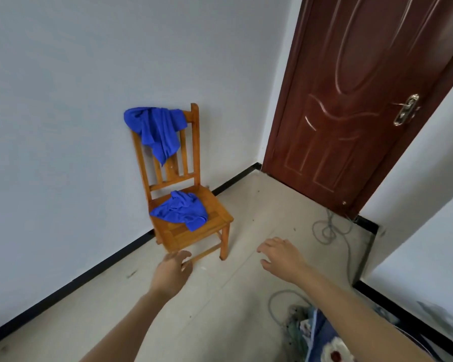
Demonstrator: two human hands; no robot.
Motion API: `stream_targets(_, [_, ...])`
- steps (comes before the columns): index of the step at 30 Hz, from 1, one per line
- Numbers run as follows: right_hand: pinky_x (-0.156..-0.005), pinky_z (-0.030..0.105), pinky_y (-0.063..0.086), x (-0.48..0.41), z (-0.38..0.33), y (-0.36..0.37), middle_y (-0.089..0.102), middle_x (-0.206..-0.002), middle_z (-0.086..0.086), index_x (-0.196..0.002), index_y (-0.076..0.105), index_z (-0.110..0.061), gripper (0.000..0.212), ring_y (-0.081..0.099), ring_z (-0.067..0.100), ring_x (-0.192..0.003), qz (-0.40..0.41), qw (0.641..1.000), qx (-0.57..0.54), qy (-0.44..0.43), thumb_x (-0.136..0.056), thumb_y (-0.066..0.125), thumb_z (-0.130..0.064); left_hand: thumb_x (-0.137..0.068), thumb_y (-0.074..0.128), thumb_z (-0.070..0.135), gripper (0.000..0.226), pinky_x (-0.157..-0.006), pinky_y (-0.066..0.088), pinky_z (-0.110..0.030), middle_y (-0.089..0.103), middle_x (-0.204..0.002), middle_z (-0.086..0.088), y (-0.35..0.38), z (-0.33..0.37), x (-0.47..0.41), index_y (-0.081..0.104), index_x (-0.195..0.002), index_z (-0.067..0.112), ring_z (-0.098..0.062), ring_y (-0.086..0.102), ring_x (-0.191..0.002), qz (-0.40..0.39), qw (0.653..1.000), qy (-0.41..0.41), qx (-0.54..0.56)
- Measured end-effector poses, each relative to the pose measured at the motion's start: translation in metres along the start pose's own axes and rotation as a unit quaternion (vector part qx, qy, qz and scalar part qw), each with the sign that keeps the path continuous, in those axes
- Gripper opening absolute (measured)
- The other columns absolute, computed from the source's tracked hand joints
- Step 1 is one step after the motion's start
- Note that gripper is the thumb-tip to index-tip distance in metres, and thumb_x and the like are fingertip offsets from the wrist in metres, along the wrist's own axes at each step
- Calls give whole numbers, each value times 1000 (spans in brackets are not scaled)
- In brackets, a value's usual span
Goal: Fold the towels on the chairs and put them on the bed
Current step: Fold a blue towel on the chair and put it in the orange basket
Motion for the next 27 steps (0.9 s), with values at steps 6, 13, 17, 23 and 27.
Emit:
stream_targets(6, [-102, 33, 31, -48, 38, 9, 47, -136, 4, -134, 43, -15, 39, 39, 22, -126, -7, 999, -34, -26, -97, 38, -28, -94, 48, 30, 34, -95, 41, -26, 58, -124, 1, 13, 8, -39, 53, -126, 20, -17, 50, -116, 13, 999, -46, -21])
stream_targets(13, [-102, 31, 30, -146, 75, -9, 48, -135, 3, -129, 47, -14, 36, 37, 20, -128, 7, 997, -34, -74, -95, 40, -23, -91, 53, 21, 22, -87, 48, -35, 64, -112, -7, 14, -9, -132, 61, -111, 16, -25, 57, -102, 33, 994, -107, 6])
stream_targets(17, [-106, 32, 27, -201, 107, -30, 42, -140, 3, -136, 40, -16, 41, 32, 20, -132, -17, 996, 1, -89, -96, 38, -22, -91, 51, 18, 29, -87, 47, -32, 60, -116, -1, 17, 4, -188, 60, -118, 21, -24, 55, -108, 38, 990, -127, 40])
stream_targets(23, [-109, 29, 21, -273, 163, -49, 33, -147, -2, -143, 32, -20, 46, 24, 16, -138, -12, 996, -27, -83, -98, 37, -27, -92, 52, 26, 31, -88, 45, -28, 63, -116, 2, 35, 15, -278, 59, -120, 17, -20, 55, -111, 24, 991, -128, 28])
stream_targets(27, [-111, 30, 19, -310, 203, -40, 30, -150, -1, -143, 33, -19, 46, 22, 14, -140, -28, 994, -28, -99, -98, 38, -27, -92, 51, 21, 28, -81, 45, -24, 64, -112, -3, 49, 34, -320, 59, -117, 13, -17, 55, -102, 29, 987, -158, 34])
Point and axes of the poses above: each hand's wrist, its own x-axis away from the middle knuckle, its own y-axis out of the palm, z = x × y, the point moved 6 cm from there along -x, towards the middle knuckle
